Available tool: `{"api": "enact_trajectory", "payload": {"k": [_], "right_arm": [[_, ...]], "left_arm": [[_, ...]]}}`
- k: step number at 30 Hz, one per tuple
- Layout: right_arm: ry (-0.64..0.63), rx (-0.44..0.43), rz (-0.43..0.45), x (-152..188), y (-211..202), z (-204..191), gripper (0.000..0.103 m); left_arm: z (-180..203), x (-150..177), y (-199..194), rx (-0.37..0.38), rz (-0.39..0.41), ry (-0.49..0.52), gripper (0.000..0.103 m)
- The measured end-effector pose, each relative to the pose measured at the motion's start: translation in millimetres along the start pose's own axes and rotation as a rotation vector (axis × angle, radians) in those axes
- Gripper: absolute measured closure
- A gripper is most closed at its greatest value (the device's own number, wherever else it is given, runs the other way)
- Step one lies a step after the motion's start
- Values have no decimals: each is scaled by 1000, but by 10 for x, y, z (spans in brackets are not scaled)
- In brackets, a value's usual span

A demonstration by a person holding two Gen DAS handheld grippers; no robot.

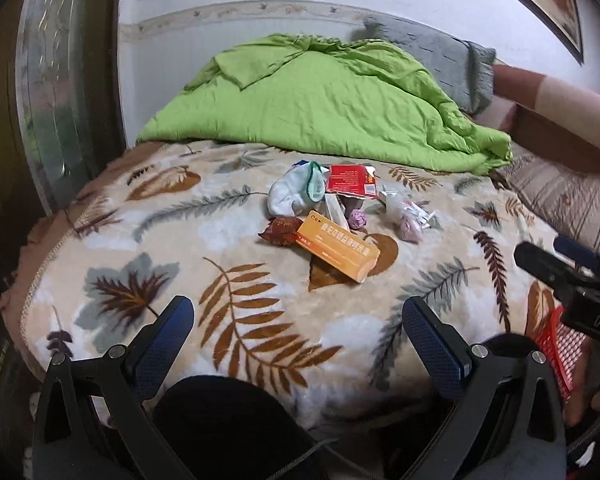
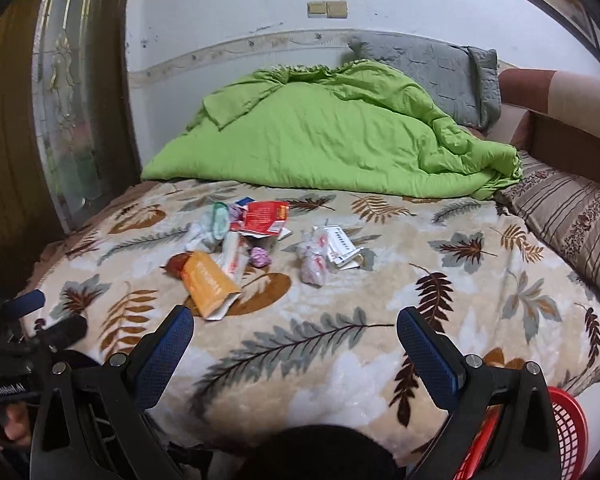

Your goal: Collect trash

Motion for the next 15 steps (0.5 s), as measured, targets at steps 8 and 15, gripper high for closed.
{"api": "enact_trajectory", "payload": {"k": [8,15], "right_arm": [[-54,107,91,27,-323,-130,0],[-25,148,105,9,-515,-134,0]], "left_arm": [[105,185,-230,41,-4,75,0],[215,237,-457,44,42,135,0]]}}
Point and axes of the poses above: each gripper's, at about its wrist camera, not at the fingertips, and y roughly the way its jaws point, z to its right, x to its underside, the point moved 2 cm from there along y, roughly the way its jaws point, and after that the axes turned 11 degrees about -z, right-handed, at the moved point
